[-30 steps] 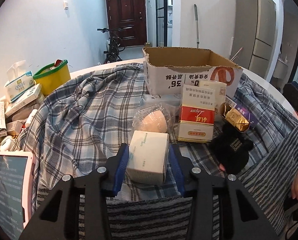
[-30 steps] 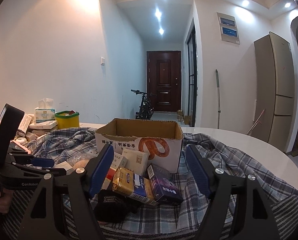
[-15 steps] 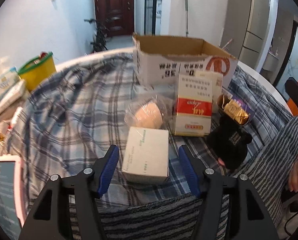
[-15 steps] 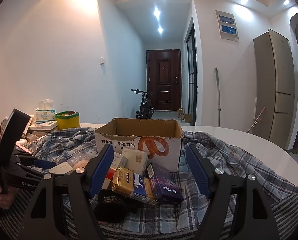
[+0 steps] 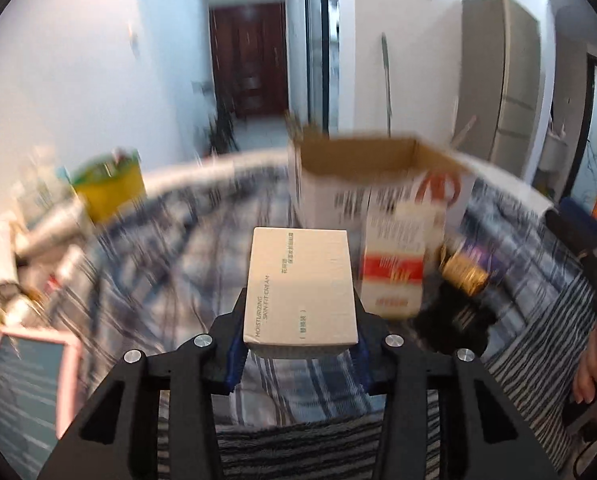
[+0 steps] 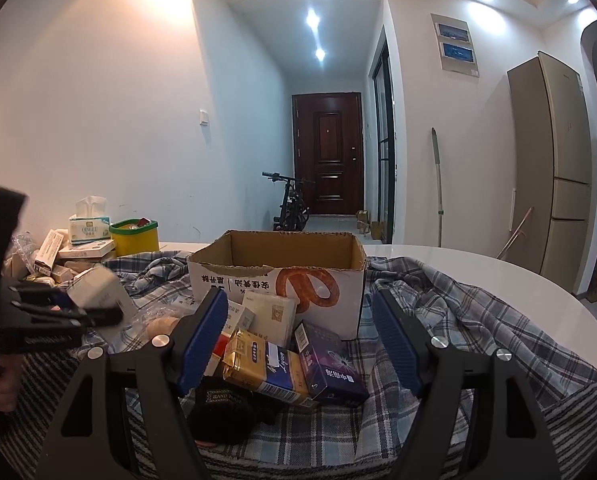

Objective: Organize objects
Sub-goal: 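Lift the white box with the left gripper while the right gripper approaches the purple box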

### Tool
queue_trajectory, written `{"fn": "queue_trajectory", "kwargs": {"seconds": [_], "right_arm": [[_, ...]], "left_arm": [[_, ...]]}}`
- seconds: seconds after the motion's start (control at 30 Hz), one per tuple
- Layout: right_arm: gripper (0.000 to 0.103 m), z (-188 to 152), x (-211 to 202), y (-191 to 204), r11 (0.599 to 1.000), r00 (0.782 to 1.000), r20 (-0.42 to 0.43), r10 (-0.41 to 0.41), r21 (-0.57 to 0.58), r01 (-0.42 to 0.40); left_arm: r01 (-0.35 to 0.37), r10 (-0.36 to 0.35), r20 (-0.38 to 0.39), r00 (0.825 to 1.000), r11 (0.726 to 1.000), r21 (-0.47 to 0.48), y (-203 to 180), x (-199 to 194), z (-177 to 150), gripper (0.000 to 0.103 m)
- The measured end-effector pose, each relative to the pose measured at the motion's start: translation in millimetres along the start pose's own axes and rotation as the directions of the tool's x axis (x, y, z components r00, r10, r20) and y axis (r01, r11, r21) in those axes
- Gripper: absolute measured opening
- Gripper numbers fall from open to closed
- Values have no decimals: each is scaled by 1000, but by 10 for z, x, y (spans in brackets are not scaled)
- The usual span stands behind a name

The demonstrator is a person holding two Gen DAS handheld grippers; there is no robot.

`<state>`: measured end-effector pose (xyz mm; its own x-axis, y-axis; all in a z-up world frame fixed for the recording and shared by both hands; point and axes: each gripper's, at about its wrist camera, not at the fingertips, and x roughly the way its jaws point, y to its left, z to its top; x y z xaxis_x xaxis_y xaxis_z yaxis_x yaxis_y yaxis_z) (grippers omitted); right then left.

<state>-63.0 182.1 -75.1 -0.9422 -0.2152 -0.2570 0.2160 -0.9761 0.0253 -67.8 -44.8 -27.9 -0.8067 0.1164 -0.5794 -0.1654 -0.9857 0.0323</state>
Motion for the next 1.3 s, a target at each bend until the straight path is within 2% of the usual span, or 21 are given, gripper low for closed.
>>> {"fn": "queue_trajectory", "kwargs": {"seconds": [0.13,0.27,0.3,0.43,0.5,0.57,0.93,1.13,1.3], "right_arm": [[74,-4,-9,5,1000,1000,4,-1,1,1],[74,4,-11,0,1000,1000,5,-1,4,0],[74,6,-11,-3,1000,1000,6,0,5,0],[74,7,-14,-8,1000,1000,5,3,12,-3],[74,2,-10,-13,1000,1000,3,6,16,-6],[74,-6,-7,-27,1000,1000,-2,8,21,-8],[74,9,46,-67,999,999,-34,21,45,-19],[59,20,134,-196,993,991,-110,73,97,-62],[42,-4,268,-373,991,979,-199,53,135,-26]], "left_arm": [[1,1,175,985,1000,-9,-130,-368,141,45],[7,18,336,942,997,-74,-210,-650,178,45],[2,26,346,938,997,-82,-239,-659,162,45],[-21,39,354,934,998,-54,-407,-508,44,45],[-43,50,331,942,999,-28,-460,-410,7,45],[-25,31,308,951,999,-23,-453,-347,11,45],[-20,32,297,954,999,-42,-423,-316,-30,45],[-20,32,299,954,999,-45,-408,-323,-40,45],[-23,32,296,955,999,-35,-418,-324,-40,45]]}}
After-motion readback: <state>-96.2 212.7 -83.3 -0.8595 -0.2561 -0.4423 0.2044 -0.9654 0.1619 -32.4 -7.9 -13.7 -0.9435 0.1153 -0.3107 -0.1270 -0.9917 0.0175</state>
